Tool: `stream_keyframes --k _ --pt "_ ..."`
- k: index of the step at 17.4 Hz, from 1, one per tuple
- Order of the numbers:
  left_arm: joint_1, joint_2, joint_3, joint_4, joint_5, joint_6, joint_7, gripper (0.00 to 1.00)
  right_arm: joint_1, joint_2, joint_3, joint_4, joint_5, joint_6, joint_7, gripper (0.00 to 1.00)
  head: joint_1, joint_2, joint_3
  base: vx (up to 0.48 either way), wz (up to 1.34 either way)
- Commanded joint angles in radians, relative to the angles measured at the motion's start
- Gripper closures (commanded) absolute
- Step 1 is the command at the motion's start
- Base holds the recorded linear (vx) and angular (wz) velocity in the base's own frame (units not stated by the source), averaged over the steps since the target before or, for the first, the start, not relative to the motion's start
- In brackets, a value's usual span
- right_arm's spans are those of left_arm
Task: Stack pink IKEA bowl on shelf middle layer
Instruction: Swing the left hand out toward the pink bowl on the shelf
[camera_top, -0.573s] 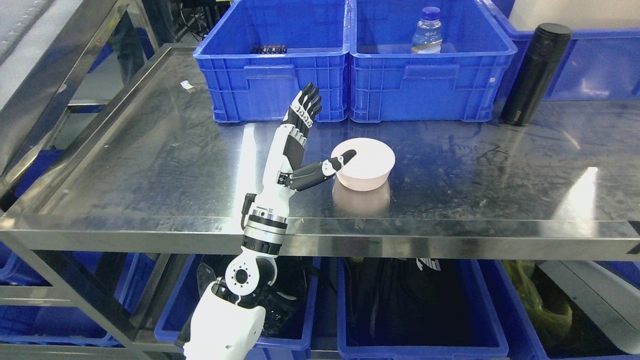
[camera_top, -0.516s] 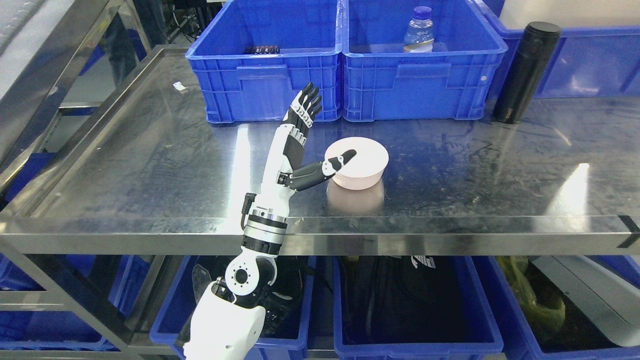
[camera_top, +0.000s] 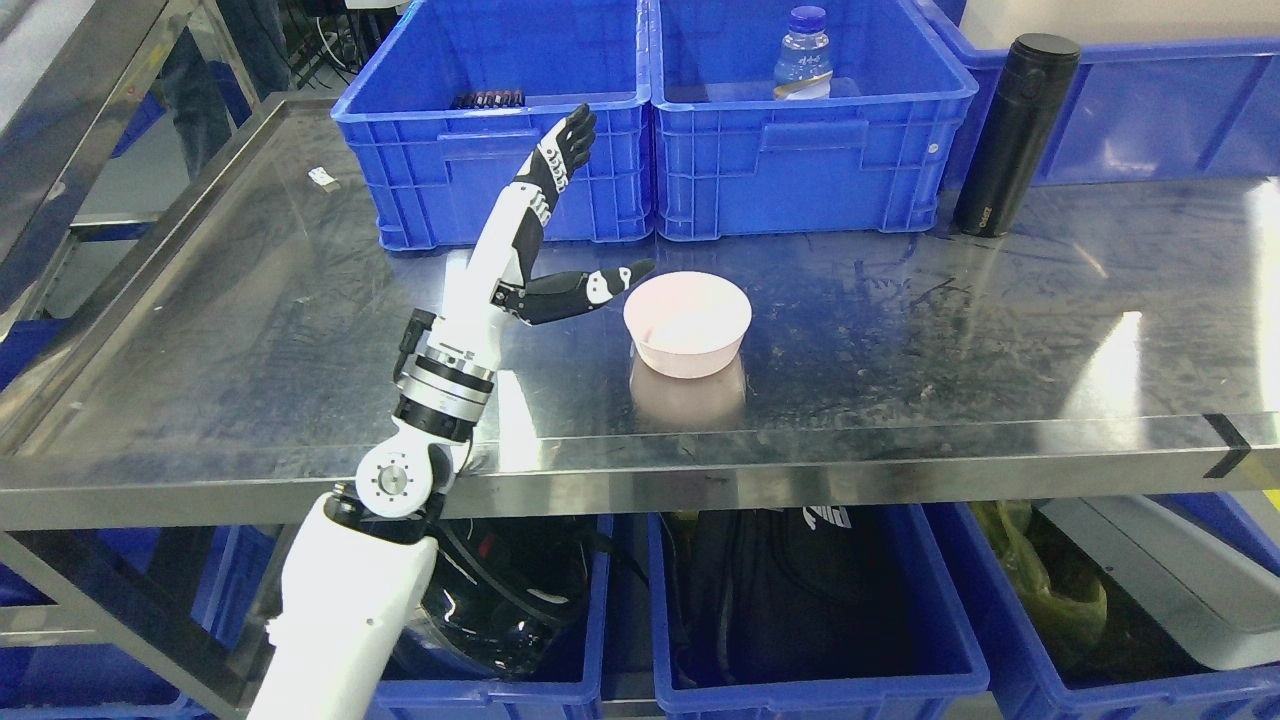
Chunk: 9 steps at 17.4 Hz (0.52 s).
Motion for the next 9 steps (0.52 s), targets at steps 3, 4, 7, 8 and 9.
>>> stream_keyframes --k 3,4,7,8,9 --pt "-0.294 0.402 0.023 0.002 -0.26 -0.017 -0.569 0.08 0.003 -0.017 0.0 -0.017 0.0 0.0 -0.001 0.0 0.0 0.0 0.0 0.002 -0.01" --pt "-0.313 0.351 -0.009 0.003 -0.296 -0.011 -0.575 0.08 0.003 -0.017 0.0 -0.017 0.0 0.0 -0.001 0.0 0.0 0.0 0.0 -0.001 0.02" --pt "-0.284 0.19 -0.101 0.005 -0.352 -0.023 -0.618 0.01 0.003 -0.017 0.0 -0.017 0.0 0.0 -0.001 0.0 0.0 0.0 0.0 -0.003 0.03" --pt "-0.289 0.124 -0.11 0.005 -0.429 0.001 -0.7 0.01 0.003 -0.017 0.0 -0.017 0.0 0.0 -0.001 0.0 0.0 0.0 0.0 0.0 0.0" --pt "-0.298 0.089 -0.112 0.009 -0.492 0.034 -0.754 0.01 0.003 -0.017 0.0 -0.017 0.0 0.0 -0.001 0.0 0.0 0.0 0.0 0.0 0.0"
